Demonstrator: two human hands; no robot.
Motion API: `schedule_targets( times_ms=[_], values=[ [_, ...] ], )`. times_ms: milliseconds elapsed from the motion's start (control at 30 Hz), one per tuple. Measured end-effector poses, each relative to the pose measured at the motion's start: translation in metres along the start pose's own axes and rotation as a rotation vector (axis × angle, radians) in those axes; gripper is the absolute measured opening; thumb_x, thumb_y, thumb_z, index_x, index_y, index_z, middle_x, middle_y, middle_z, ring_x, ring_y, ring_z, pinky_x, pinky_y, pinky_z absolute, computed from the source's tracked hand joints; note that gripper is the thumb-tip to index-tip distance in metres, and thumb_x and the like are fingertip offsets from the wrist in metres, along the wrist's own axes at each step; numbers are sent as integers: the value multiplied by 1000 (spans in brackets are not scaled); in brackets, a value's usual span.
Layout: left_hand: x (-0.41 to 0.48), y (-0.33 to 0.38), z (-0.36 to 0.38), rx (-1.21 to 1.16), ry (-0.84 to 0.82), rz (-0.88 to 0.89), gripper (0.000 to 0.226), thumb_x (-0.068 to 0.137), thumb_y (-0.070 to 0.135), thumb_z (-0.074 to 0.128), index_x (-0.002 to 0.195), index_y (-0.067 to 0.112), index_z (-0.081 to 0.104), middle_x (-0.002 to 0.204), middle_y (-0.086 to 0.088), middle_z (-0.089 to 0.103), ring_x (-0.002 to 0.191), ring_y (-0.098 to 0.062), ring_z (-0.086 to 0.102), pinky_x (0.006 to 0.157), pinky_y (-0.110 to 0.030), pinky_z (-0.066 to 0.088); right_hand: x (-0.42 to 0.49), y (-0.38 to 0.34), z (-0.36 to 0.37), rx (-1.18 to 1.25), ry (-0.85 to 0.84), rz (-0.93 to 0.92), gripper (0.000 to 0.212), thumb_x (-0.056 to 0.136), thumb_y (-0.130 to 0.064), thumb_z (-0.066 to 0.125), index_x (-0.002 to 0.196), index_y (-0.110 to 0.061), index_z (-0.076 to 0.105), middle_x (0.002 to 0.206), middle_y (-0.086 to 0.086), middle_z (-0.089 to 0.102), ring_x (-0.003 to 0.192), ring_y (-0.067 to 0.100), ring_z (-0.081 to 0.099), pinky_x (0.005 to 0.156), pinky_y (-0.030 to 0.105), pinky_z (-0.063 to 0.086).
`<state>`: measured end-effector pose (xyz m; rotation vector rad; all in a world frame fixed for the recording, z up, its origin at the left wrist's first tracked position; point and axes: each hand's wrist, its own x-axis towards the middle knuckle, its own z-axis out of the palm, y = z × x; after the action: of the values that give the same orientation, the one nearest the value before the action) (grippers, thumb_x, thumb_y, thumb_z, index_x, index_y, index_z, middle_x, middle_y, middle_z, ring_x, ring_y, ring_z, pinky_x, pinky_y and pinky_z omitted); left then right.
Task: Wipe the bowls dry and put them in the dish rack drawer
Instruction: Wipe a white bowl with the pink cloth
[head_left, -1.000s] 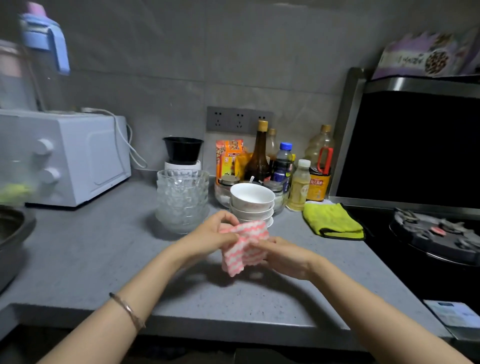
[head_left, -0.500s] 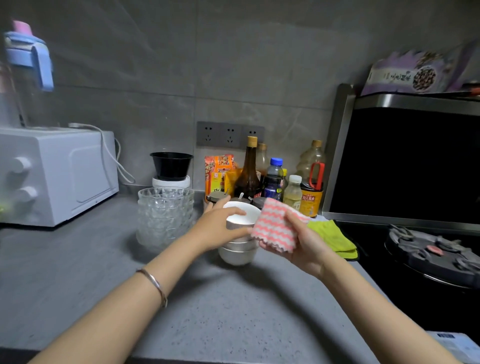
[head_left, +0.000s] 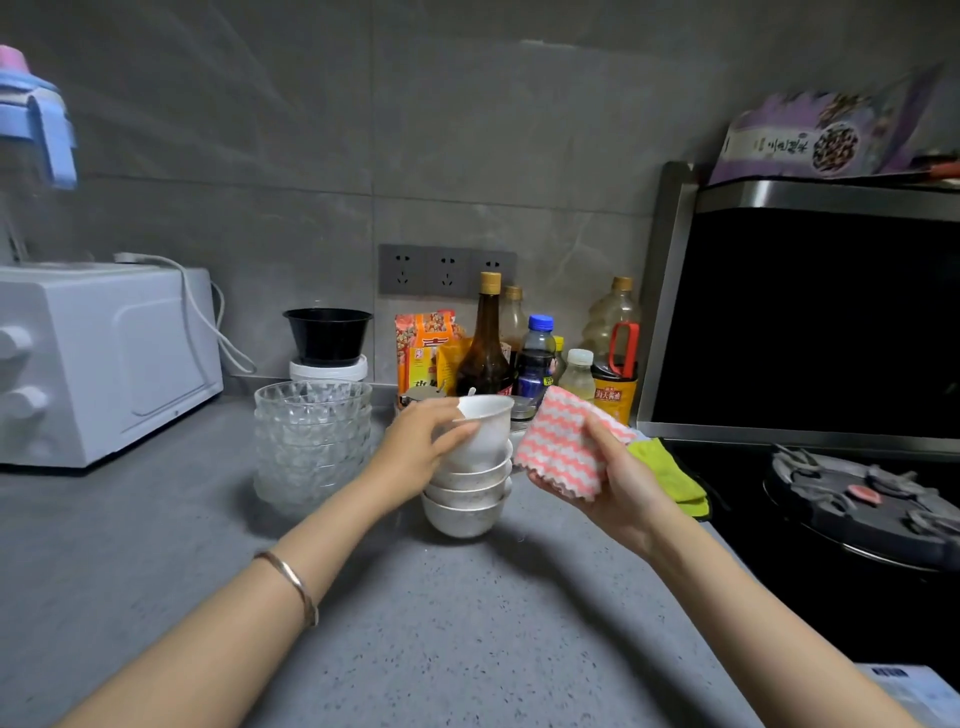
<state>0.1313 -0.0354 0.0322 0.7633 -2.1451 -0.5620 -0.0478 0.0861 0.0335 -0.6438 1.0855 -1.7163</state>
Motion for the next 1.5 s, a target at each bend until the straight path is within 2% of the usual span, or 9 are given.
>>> schedule_targets(
  times_ms=[233, 400, 533, 633, 900, 1167, 1300, 1400, 1500],
  values=[
    [-22, 26, -34, -720, 114, -284, 20, 94, 38, 50, 99, 30, 68, 109, 1, 69, 102, -17, 58, 87, -34, 46, -12, -9, 26, -29, -35, -142, 28, 96, -37, 48, 108, -15, 59, 106, 4, 68, 99, 20, 65, 92, 39, 49],
    [-65, 19, -55, -715, 260, -273, 25, 95, 35, 48, 91, 25, 70, 81, 9, 73, 72, -3, 64, 64, -18, 49, -30, 12, 67, -169, -186, -270, 25, 97, -42, 42, 109, -28, 59, 117, -5, 66, 104, 9, 63, 88, 26, 49],
    [-88, 8, -62, -590, 400, -286, 28, 97, 33, 47, 84, 22, 69, 68, 9, 70, 63, -6, 63, 58, -27, 51, -37, 47, 112, -490, -367, -365, 26, 94, -49, 44, 115, -41, 58, 121, -19, 61, 108, -3, 58, 95, 23, 48],
    [-98, 1, -66, -597, 506, -294, 34, 100, 28, 43, 77, 13, 65, 57, 10, 66, 54, 0, 60, 51, -16, 47, -48, 83, 127, -755, -470, -579, 34, 90, -62, 35, 123, -59, 44, 129, -43, 40, 128, -11, 36, 111, 24, 28],
    [-112, -23, -63, -531, 578, -460, 53, 98, 47, 34, 66, 16, 63, 66, -8, 66, 70, -27, 64, 69, -37, 51, -54, 123, 149, -1343, -96, -1247, 42, 93, -46, 38, 128, -33, 56, 126, -4, 54, 124, 17, 43, 108, 39, 24],
    [-120, -27, -69, -609, 638, -459, 50, 95, 41, 49, 54, 13, 58, 60, -7, 63, 60, -22, 59, 60, -35, 45, -41, 114, 154, -742, -354, -619, 45, 93, -47, 29, 131, -37, 50, 134, -25, 47, 125, -14, 38, 110, 24, 30],
    [-120, -34, -75, -619, 702, -482, 51, 94, 46, 50, 55, 13, 52, 58, -8, 56, 61, -20, 51, 60, -35, 41, -60, 139, 149, -917, -385, -868, 43, 99, -40, 25, 142, -38, 29, 152, -15, 28, 142, -1, 18, 119, 29, 12],
    [-120, -37, -78, -535, 614, -456, 48, 97, 39, 48, 56, 16, 58, 59, -2, 59, 61, -16, 51, 61, -31, 42, -58, 137, 155, -1234, -309, -1219, 46, 100, -36, 28, 142, -23, 41, 148, -1, 38, 141, 9, 25, 118, 32, 14],
    [-119, -35, -77, -558, 559, -445, 41, 97, 32, 49, 64, 14, 64, 65, -4, 63, 65, -16, 56, 63, -31, 44, -48, 123, 161, -1145, -331, -1064, 45, 97, -43, 32, 134, -26, 53, 136, -7, 52, 129, 5, 41, 109, 25, 30]
  ],
)
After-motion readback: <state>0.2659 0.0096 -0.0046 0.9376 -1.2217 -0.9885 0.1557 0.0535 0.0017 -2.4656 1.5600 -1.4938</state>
